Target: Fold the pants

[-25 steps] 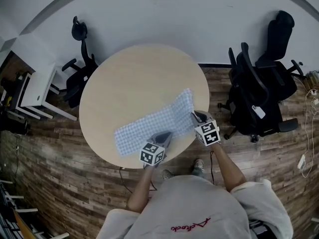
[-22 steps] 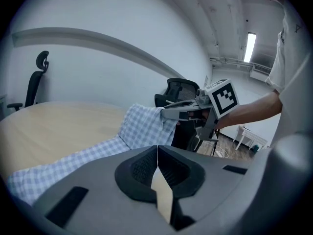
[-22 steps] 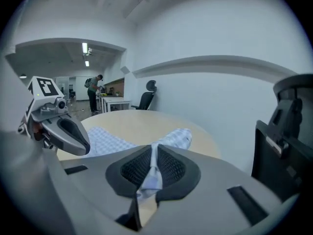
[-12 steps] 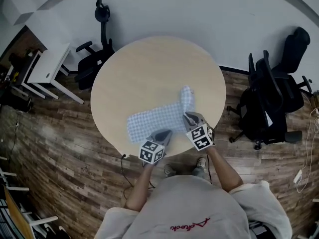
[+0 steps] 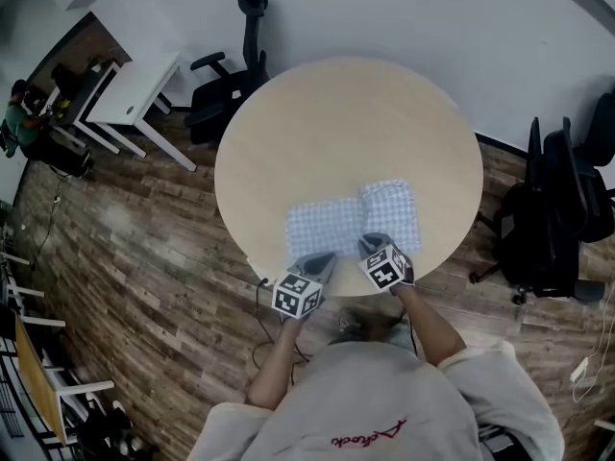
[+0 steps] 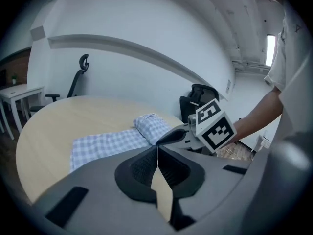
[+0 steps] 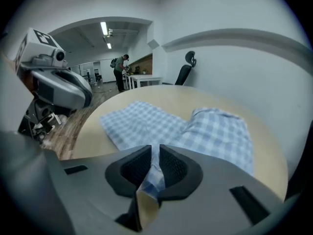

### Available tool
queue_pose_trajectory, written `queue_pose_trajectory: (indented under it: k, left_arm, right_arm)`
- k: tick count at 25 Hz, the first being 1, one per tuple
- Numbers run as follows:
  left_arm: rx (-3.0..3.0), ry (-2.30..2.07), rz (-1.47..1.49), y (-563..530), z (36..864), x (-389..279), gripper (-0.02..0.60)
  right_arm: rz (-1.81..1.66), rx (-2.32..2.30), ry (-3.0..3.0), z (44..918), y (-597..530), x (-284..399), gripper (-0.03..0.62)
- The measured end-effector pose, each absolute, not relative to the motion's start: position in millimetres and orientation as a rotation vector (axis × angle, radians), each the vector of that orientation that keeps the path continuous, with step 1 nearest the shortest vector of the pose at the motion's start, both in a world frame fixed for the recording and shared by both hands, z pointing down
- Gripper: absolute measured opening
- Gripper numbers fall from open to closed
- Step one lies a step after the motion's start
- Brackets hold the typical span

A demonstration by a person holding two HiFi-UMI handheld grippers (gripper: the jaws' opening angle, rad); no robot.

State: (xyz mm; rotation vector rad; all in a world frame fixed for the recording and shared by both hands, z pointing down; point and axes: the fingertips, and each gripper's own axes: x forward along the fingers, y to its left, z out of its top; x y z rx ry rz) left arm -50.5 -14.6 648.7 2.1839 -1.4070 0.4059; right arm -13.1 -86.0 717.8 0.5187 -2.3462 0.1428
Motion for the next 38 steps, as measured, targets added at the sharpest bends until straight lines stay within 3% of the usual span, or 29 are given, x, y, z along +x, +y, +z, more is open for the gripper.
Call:
queue_pose_trajectory:
  k: [16,21,28,33,38]
  left_arm:
    - [2.185,-1.404,0.402,-17.4,650.2,-61.7,0.032]
    - [2.232,-1.361,0.399,-35.8,644.2,-44.9,0.032]
    - [2.327,-1.252,0.414,-69.0,637.0,8.3,0.032]
    - [2.357,-1.206,0.428,-84.1,636.7,35.8,0.032]
    - [2.345,-1.221,0.442,-90.8,637.0,41.9,0.033]
  right_arm:
    - [0.231,0.444,-2.302,750.7,-72.3,-26.1,0.06]
    - [0.298,0.43,-2.453,713.6,-74.2,-25.1,0.114]
    - [0.455,0.791,-2.505,685.3,-134.0,47.6,0.158]
    - [0.698,0.984,-2.359,709.8,-166.2,116.8,0.18]
    - [0.87,0.984,-2.274,735.4,-164.5,136.7,0.186]
